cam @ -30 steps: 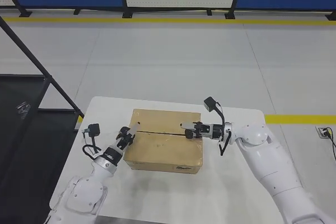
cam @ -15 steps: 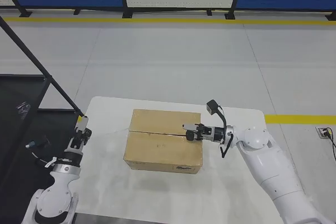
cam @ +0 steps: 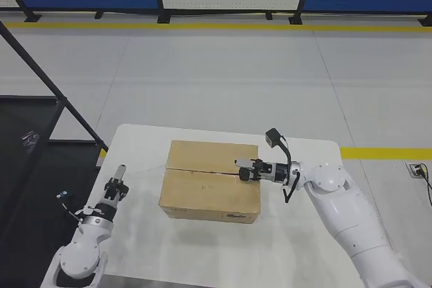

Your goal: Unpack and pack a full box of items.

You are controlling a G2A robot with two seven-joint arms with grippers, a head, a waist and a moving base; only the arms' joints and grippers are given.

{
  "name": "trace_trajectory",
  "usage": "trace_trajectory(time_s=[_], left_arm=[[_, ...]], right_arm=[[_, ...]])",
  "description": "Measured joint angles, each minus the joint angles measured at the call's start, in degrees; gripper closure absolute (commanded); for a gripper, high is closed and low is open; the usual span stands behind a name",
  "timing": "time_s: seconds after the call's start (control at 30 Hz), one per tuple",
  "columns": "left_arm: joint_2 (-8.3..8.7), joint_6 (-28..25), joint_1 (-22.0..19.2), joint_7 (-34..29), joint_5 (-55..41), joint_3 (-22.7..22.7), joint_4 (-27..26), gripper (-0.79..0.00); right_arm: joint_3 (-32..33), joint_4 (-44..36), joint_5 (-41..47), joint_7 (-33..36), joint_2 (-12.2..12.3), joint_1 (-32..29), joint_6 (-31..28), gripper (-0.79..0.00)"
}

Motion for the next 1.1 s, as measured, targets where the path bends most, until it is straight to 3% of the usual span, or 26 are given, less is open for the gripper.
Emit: trace_trajectory(time_s=[0.27, 0.8, 1.1], left_arm=[[-1.07, 0.14, -4.69, -0.77, -5.56, 3.54, 9.06, -0.785], [-4.01, -3.15, -21.08, -0.71, -14.16, 10.39, 29.47, -0.785], [-5.33, -5.96, -27.10, -1.36, -17.56, 11.81, 38.98, -0.785]], right_arm=[[0.00, 0.00, 0.00, 0.00, 0.00, 0.00, 0.00, -0.785], [0.00, 0.00, 0.00, 0.00, 0.00, 0.00, 0.00, -0.785], [0.00, 0.00, 0.00, 0.00, 0.00, 0.00, 0.00, -0.785]])
